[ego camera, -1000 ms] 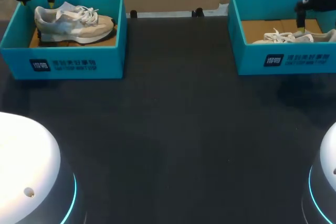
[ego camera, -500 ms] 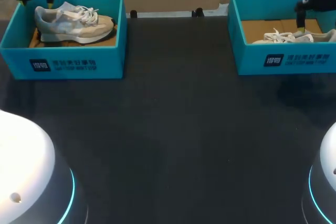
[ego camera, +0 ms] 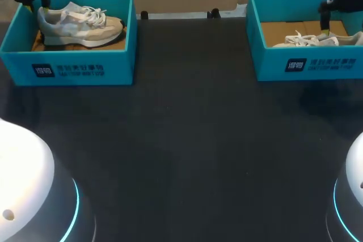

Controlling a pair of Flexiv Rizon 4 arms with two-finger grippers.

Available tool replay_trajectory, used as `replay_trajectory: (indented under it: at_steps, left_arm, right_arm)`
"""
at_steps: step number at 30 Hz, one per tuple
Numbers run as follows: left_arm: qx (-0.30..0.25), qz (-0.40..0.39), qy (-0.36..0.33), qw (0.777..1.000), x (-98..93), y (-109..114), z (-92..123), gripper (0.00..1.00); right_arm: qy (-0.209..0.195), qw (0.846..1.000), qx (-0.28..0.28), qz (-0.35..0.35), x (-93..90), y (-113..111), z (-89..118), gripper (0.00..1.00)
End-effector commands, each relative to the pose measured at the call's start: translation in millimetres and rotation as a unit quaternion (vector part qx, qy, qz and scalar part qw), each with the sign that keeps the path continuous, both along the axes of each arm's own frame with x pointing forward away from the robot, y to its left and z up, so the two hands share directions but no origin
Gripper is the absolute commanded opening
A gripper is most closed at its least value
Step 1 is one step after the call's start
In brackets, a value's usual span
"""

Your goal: Take the shoe out of the shoebox, open the shoe tongue, remove and reinsert the insole, then place the shoe into the shoebox

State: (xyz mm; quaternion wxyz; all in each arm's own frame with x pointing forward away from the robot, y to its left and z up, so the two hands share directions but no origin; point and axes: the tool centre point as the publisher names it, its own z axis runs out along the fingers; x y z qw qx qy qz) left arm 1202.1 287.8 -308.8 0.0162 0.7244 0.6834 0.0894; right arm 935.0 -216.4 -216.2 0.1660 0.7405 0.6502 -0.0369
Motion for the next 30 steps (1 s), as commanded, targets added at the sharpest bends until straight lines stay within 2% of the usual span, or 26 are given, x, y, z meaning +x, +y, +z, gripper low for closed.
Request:
replay_trajectory:
  at_steps: [1, 9, 12, 16, 23, 30]
  left_arm:
    - [-0.008, -0.005, 0.007, 1.0, 3.9, 2, -4, 0.47]
    - [0.0, -0.002, 0.012, 1.0, 11.0, 4, -15, 0.5]
    - [0.001, 0.0, 0.018, 1.0, 16.2, 6, -20, 0.59]
    - [-0.001, 0.002, 0.024, 1.0, 21.2, 7, -27, 0.62]
    - [-0.001, 0.005, 0.036, 0.999, 27.1, 9, -38, 0.56]
    - [0.003, 0.004, 0.048, 0.999, 26.3, 10, -49, 0.56]
  right_arm:
    - [0.0, 1.0, 0.0, 0.0, -0.2, 0, 0, 1.0]
    - [0.0, 1.0, 0.0, 0.0, -0.2, 0, 0, 1.0]
    - [0.0, 1.0, 0.0, 0.0, -0.2, 0, 0, 1.0]
    - [0.0, 1.0, 0.0, 0.0, -0.2, 0, 0, 1.0]
    - [0.0, 1.0, 0.0, 0.0, -0.2, 0, 0, 1.0]
    - [0.0, 1.0, 0.0, 0.0, -0.2, 0, 0, 1.0]
